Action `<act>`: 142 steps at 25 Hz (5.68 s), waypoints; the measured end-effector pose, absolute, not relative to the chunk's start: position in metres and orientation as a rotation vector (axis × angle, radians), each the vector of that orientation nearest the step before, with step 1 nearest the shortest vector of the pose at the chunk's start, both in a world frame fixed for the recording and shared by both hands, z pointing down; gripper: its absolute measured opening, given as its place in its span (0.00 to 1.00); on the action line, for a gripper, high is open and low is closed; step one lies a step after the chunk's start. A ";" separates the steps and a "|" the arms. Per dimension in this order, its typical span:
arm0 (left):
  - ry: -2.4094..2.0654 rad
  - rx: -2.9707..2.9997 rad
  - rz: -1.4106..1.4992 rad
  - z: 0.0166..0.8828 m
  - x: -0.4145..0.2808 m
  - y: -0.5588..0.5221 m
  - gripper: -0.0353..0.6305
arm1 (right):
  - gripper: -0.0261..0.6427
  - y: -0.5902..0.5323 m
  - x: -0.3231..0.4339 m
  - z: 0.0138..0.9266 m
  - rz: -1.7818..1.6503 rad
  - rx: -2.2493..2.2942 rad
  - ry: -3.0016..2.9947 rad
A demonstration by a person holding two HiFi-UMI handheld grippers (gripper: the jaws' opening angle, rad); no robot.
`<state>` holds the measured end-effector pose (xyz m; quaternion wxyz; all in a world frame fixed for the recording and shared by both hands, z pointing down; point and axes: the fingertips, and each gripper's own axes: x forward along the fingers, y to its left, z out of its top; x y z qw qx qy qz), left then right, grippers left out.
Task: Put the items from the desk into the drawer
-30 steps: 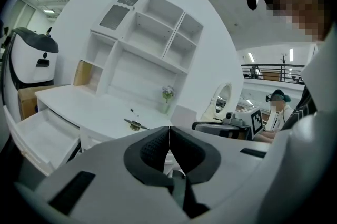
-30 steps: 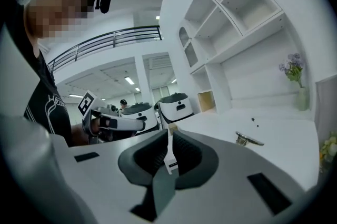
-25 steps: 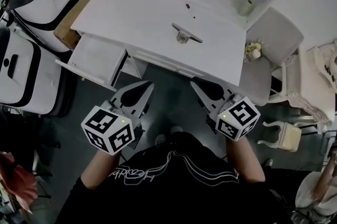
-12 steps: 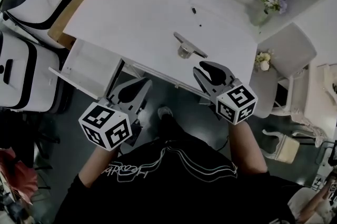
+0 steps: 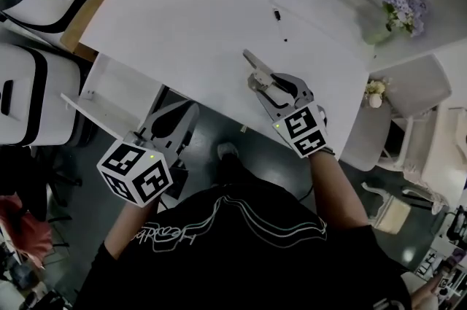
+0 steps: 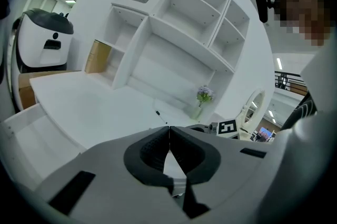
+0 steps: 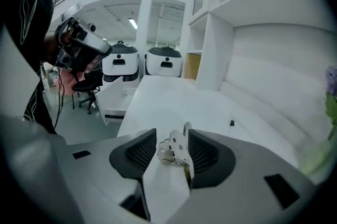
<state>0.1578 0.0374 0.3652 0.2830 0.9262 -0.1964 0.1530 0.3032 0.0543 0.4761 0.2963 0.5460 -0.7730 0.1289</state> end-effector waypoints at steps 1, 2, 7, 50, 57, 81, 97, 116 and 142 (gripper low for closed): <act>-0.534 2.475 0.412 0.367 0.159 0.035 0.09 | 0.31 0.050 0.304 0.484 0.344 1.439 -2.046; -0.541 2.472 0.415 0.369 0.160 0.032 0.09 | 0.31 0.047 0.305 0.491 0.343 1.428 -2.034; -0.580 2.456 0.424 0.375 0.163 0.022 0.09 | 0.31 0.033 0.307 0.517 0.315 1.384 -1.998; -0.881 2.295 0.234 0.365 -0.062 -0.081 0.09 | 0.11 -0.108 0.112 0.406 0.184 1.271 -2.208; -1.006 2.226 0.205 0.378 -0.154 -0.132 0.09 | 0.11 -0.163 -0.010 0.419 0.165 1.096 -2.289; -1.257 1.931 0.183 0.462 -0.328 -0.198 0.09 | 0.11 -0.280 -0.177 0.655 0.207 0.847 -2.064; -1.285 1.869 0.174 0.479 -0.365 -0.205 0.09 | 0.16 -0.255 -0.208 0.706 0.169 0.542 -2.099; -1.011 2.150 0.148 0.416 -0.270 -0.220 0.09 | 0.14 -0.211 -0.184 0.468 0.459 0.794 -2.638; -0.436 2.494 0.348 0.334 0.111 -0.087 0.09 | 0.27 -0.047 0.254 0.331 0.411 1.830 -2.439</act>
